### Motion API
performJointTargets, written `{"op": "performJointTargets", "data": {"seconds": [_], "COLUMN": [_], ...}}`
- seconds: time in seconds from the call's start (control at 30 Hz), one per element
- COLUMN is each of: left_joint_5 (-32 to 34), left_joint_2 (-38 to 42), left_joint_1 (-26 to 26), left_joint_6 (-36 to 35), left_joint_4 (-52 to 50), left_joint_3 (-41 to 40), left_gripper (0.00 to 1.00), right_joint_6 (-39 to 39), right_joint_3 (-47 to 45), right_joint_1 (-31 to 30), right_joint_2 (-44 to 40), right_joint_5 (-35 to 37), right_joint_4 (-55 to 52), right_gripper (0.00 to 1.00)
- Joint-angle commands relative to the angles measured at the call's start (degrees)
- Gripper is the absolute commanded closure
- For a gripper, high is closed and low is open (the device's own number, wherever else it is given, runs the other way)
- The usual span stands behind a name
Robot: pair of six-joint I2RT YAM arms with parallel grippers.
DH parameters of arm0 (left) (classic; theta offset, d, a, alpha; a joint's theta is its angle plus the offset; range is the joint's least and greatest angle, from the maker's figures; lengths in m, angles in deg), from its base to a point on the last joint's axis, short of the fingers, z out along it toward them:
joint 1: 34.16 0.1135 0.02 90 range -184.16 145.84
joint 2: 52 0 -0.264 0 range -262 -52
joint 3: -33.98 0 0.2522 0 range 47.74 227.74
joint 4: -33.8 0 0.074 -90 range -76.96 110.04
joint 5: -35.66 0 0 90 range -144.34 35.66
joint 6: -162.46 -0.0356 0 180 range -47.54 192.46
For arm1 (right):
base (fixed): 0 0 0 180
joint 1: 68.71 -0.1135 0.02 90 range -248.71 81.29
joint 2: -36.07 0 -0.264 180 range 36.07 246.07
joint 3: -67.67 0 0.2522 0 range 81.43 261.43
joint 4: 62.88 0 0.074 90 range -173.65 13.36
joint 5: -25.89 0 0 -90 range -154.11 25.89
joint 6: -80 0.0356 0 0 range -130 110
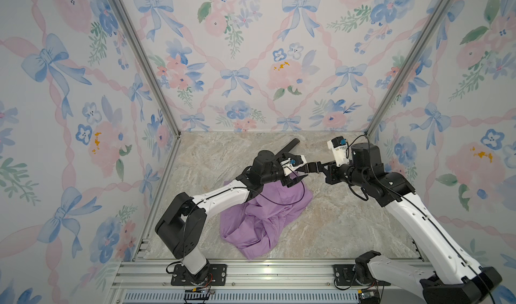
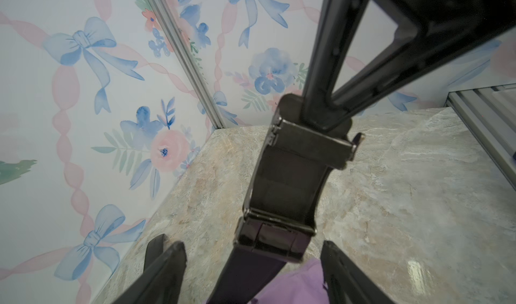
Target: Remove the belt from the trousers
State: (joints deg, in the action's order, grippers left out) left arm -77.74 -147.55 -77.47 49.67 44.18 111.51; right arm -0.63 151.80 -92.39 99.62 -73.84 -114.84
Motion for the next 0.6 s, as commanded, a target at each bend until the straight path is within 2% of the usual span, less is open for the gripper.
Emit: {"op": "performJointTargets", "data": {"seconds": [0.0,0.07,0.17,0.2,0.23,0.27,0.33,0.4,0.5,0.57], "left_joint_5": [-1.48,-1.58,-2.47,-2.37,-2.05,-1.76,-1.72,-2.21,-2.78,-3.56], "left_joint_2": [-3.00,-4.70,-5.47,-5.52,-5.61,-5.74,-6.25,-6.51,-6.41,-5.69], "left_joint_1": [-1.65,-2.25,-2.81,-2.97,-3.09,-3.10,-3.10,-3.10,-2.92,-2.54], "left_joint_6": [-3.67,-2.81,-0.16,0.31,0.81,1.44,3.27,4.50,6.82,9.84], "left_joint_4": [1.62,1.61,1.61,1.67,1.66,1.61,1.61,1.62,1.61,1.61], "left_joint_3": [4.35,6.37,9.34,10.27,11.29,12.41,14.98,16.89,19.03,20.15], "left_gripper": [0.22,0.33,0.71,0.84,0.95,1.00,1.00,1.00,1.00,1.00], "right_joint_6": [-0.51,-0.40,-0.14,-0.15,0.19,0.76,5.10,11.60,21.48,24.69], "right_joint_3": [1.92,1.96,2.24,2.02,1.42,0.24,-6.82,-19.65,-43.56,-55.48], "right_joint_1": [-0.49,-0.56,-0.43,-0.48,-0.24,-0.03,1.25,2.59,3.40,3.07], "right_joint_2": [-2.00,-2.28,-2.76,-3.26,-4.04,-5.49,-11.75,-21.71,-37.65,-41.12], "right_joint_5": [-0.96,-0.96,-0.74,-0.33,0.53,1.67,5.17,8.30,9.76,9.43], "right_joint_4": [-1.88,-1.63,-1.07,-0.50,0.51,2.32,9.70,20.87,43.46,60.56], "right_gripper": [1.00,1.00,1.00,0.89,0.62,0.41,0.16,0.01,0.01,0.07]}}
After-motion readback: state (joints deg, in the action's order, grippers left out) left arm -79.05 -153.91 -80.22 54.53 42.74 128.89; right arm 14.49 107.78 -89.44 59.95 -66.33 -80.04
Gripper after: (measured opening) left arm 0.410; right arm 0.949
